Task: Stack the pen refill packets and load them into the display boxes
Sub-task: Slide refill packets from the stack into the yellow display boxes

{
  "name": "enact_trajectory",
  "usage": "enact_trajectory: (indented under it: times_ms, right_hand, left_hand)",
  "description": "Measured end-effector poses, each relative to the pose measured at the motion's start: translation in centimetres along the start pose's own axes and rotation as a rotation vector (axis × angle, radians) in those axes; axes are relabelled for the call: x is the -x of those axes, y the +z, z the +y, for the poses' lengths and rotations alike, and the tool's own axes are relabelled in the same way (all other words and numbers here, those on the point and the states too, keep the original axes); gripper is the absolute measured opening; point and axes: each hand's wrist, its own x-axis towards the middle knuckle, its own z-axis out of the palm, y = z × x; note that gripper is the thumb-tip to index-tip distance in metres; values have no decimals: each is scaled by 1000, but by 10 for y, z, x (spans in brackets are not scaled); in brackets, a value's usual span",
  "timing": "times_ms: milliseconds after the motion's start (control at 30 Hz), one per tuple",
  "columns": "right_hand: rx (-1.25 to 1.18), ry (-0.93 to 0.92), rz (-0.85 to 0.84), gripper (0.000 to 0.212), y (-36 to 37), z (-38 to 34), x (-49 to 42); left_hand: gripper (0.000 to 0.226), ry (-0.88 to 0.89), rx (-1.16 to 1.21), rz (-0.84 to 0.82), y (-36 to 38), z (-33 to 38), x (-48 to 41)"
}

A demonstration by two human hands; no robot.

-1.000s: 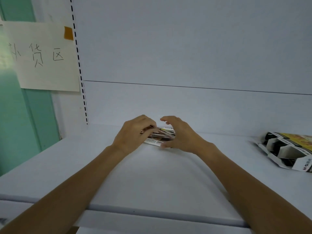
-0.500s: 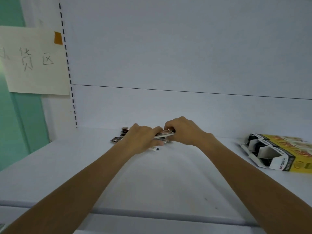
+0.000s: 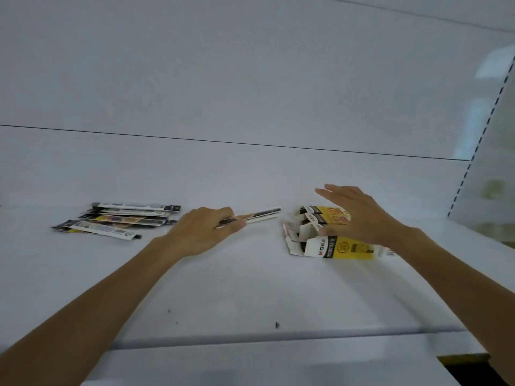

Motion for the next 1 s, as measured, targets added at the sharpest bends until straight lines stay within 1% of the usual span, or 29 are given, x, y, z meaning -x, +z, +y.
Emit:
enact_trajectory:
  times_ms: [67, 133, 167, 233, 367, 533, 633, 733, 800, 900, 933, 1000]
  right_hand:
    - [34, 14, -14, 108, 4, 34, 20]
    - [14, 31, 7, 115, 12, 63, 39]
    - [-3, 27, 22, 112, 17, 75, 46]
    - [-28, 2, 23, 99, 28, 90, 58]
    - [-87, -46, 86, 84, 41, 97, 62]
    - [-122, -92, 176, 66, 45, 98, 60]
    - [-105, -91, 189, 62, 47, 99, 59]
    - [-99, -97, 198, 71, 48, 99, 57]
    - [-98, -98, 205, 73, 49, 100, 57]
    - [-107, -106, 223, 69, 50, 98, 57]
    - [-101, -108, 226, 68, 50, 97, 58]
    - [-78, -118, 236, 67, 50, 95, 60]
  left_hand:
    - [44, -27, -27, 12, 11, 20, -5]
    - [37, -48, -87, 25, 18, 34, -7]
    - [30, -55, -108, 35, 21, 40, -7]
    - [18, -67, -121, 45, 23, 47, -4]
    - [18, -85, -157, 13, 25, 58, 3]
    - [16, -47, -155, 36, 32, 74, 9]
    - [16, -42, -159, 39, 30, 78, 13]
    - [16, -44, -146, -10, 32, 83, 12]
    - [20, -47, -105, -67, 36, 88, 9]
    - [40, -64, 67, -117, 42, 97, 2]
    - [42, -77, 141, -116, 46, 103, -3]
    - [37, -104, 268, -115, 55, 121, -15]
